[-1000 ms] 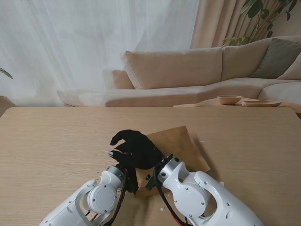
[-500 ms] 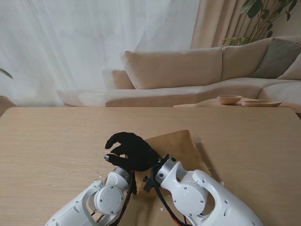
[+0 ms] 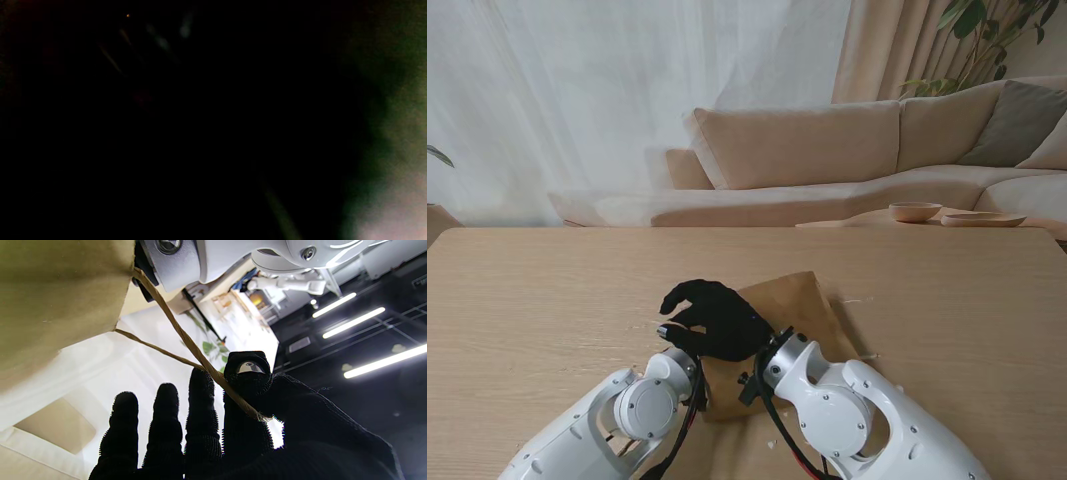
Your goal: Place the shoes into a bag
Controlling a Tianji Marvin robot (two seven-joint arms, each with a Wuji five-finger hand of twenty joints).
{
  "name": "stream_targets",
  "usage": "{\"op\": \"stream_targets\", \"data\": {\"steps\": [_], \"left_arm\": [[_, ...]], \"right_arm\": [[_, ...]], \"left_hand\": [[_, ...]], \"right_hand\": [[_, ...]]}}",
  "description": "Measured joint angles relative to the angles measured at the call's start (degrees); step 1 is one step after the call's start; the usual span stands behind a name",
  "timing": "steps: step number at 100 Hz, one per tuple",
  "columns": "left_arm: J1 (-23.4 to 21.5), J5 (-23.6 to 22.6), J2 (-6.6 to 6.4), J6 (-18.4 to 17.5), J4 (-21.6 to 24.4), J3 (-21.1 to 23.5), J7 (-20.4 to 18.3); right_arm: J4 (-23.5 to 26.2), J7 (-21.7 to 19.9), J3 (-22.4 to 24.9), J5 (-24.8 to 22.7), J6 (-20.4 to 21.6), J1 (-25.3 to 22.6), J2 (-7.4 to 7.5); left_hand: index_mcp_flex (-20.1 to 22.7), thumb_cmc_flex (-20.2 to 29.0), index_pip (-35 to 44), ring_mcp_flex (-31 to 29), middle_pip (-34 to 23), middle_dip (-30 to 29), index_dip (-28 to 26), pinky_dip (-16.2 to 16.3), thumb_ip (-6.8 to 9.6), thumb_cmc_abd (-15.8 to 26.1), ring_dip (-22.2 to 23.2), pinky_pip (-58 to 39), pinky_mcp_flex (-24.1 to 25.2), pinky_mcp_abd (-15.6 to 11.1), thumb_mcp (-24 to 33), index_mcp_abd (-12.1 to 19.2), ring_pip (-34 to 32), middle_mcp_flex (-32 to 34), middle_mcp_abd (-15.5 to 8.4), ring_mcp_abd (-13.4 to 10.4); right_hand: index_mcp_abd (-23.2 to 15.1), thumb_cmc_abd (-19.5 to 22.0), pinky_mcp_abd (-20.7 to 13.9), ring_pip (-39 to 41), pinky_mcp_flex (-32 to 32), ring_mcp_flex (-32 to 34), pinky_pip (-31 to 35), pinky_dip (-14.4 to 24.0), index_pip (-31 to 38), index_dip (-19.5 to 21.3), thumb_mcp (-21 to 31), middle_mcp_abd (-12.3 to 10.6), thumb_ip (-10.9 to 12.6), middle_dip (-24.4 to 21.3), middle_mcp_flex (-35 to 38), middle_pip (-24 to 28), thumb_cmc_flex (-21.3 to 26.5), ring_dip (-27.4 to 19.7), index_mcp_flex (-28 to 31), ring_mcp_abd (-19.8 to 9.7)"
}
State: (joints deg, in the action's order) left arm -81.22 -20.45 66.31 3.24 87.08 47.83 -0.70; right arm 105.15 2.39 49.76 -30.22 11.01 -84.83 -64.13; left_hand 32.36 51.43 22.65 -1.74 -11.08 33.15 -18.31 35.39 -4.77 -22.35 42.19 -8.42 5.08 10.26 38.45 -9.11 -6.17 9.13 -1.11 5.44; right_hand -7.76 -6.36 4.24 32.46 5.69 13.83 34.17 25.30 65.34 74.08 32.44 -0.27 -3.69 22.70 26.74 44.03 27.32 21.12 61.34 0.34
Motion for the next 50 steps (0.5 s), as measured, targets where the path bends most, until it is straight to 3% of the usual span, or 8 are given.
{"op": "stream_targets", "data": {"steps": [23, 35, 50], "left_arm": [[0.1, -1.1, -1.24, -0.1, 0.6, 1.6, -3.2], [0.7, -3.5, -2.09, -0.3, 0.6, 1.9, -6.3], [1.3, -3.5, -3.00, -1.3, 0.7, 2.8, -8.9]], "right_arm": [[0.0, -0.2, 0.2, -0.1, -0.7, -0.2, 0.12], [0.0, -0.2, 0.2, -0.1, -0.8, -0.2, 0.13], [0.0, -0.2, 0.2, -0.2, -1.0, -0.2, 0.14]], "left_hand": [[-1.8, -4.4, -1.1, 0.0, 2.8, -1.3, 0.6, -5.0, 0.10, -2.0, -8.1, 0.8, -0.1, 0.0, 1.9, 0.2, 0.7, -0.2, 0.0, -0.6], [-2.3, -7.1, -2.3, 0.0, 4.6, -2.8, 0.6, -7.6, -0.14, -4.1, -14.8, 1.3, -0.3, 0.0, 3.8, 1.1, 2.2, -0.2, -0.1, -0.6], [-2.4, -9.5, -3.1, -0.1, 5.0, -3.7, 0.7, -8.4, 0.02, -5.1, -18.1, 1.4, -1.2, 0.0, 4.0, 1.6, 2.7, -0.2, -0.4, -0.6]], "right_hand": [[0.0, 0.0, 0.0, 0.0, 0.0, 0.0, -0.4, 0.0, 0.0, 0.0, 0.0, 0.0, 0.0, 0.0, 0.0, 0.0, 0.0, 0.0, 0.0, 0.0], [0.0, 0.0, 0.0, 0.0, 0.0, 0.0, -0.5, 0.0, 0.0, 0.0, 0.0, 0.0, 0.0, 0.0, 0.0, 0.0, 0.0, 0.0, 0.0, 0.0], [0.0, 0.0, 0.0, 0.0, 0.0, 0.0, -0.5, 0.0, 0.0, 0.0, 0.0, 0.0, 0.0, 0.0, 0.0, 0.0, 0.0, 0.0, 0.0, 0.0]]}}
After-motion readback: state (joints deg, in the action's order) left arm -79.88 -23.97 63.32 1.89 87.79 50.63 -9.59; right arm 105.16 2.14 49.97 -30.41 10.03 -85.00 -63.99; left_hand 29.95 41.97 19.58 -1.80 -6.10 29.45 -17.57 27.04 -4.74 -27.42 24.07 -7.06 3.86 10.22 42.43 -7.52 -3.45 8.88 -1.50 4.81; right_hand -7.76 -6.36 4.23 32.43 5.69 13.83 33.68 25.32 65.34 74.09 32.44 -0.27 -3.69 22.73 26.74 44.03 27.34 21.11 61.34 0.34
